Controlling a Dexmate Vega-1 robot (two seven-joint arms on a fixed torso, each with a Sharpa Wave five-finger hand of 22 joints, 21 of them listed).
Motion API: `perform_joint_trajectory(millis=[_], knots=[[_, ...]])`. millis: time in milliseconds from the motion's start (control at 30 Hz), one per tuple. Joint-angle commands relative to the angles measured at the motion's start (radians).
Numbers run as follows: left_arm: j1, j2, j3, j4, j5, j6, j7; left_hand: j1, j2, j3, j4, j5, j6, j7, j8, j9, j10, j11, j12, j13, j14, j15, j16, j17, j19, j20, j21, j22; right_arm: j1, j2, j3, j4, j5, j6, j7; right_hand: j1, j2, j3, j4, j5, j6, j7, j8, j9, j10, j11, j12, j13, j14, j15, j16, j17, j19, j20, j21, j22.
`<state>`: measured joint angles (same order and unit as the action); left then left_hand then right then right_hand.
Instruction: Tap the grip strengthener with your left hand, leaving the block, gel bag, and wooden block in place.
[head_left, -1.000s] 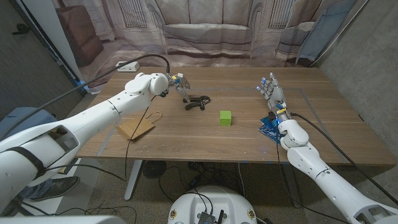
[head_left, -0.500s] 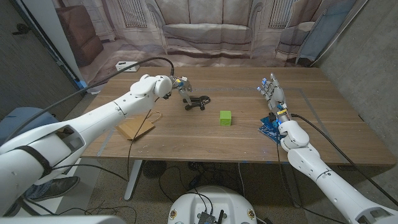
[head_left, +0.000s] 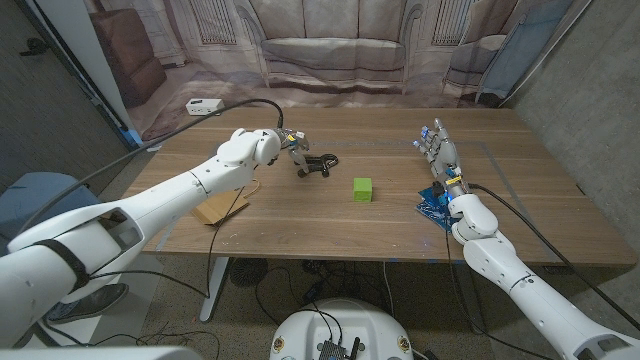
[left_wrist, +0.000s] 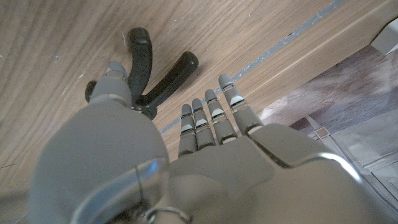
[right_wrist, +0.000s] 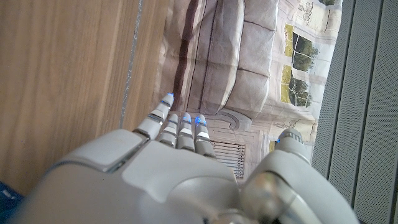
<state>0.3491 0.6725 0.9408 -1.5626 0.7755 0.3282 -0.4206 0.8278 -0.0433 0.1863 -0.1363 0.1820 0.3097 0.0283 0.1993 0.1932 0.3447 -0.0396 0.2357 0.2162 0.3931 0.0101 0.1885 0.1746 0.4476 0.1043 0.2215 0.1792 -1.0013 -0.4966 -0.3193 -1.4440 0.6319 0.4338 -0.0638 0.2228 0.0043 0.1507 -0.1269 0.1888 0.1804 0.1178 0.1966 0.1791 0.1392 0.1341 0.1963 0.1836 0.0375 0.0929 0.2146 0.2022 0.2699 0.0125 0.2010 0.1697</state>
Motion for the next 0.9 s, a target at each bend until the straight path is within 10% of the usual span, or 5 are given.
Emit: perform_joint_trajectory(millis=[33, 900], knots=[[0.008, -0.012, 0.012, 0.018, 0.014, -0.005, 0.011, -0.001, 0.001, -0.005, 0.004, 0.001, -0.013, 0.002, -0.005, 0.003, -0.009, -0.003, -0.007, 0.005, -0.014, -0.002, -0.005, 0.002, -0.016, 0.003, -0.005, 0.005, -0.003, -0.003, 0.001, -0.013, -0.002, -0.010, -0.008, 0.010, -0.002, 0.000, -0.001, 0.001, 0.009, -0.004, -0.004, 0.006, 0.006, 0.001, -0.001, 0.003, 0.004, 0.005, -0.002, 0.003, 0.004, 0.005, -0.004, 0.003], [0.000, -0.042, 0.012, 0.097, -0.032, -0.025, 0.059, -0.004, 0.009, -0.012, 0.008, 0.002, -0.024, 0.021, -0.003, 0.002, -0.021, 0.018, -0.012, 0.006, -0.044, 0.017, -0.001, 0.001, -0.045, -0.017, -0.015, 0.002, 0.003, -0.004, -0.006, -0.015, -0.005, -0.026, -0.012, 0.013, 0.001, 0.000, -0.001, 0.001, 0.008, -0.003, -0.004, 0.006, 0.006, -0.001, -0.001, 0.003, 0.010, 0.005, -0.002, 0.004, 0.012, 0.002, -0.002, 0.003]])
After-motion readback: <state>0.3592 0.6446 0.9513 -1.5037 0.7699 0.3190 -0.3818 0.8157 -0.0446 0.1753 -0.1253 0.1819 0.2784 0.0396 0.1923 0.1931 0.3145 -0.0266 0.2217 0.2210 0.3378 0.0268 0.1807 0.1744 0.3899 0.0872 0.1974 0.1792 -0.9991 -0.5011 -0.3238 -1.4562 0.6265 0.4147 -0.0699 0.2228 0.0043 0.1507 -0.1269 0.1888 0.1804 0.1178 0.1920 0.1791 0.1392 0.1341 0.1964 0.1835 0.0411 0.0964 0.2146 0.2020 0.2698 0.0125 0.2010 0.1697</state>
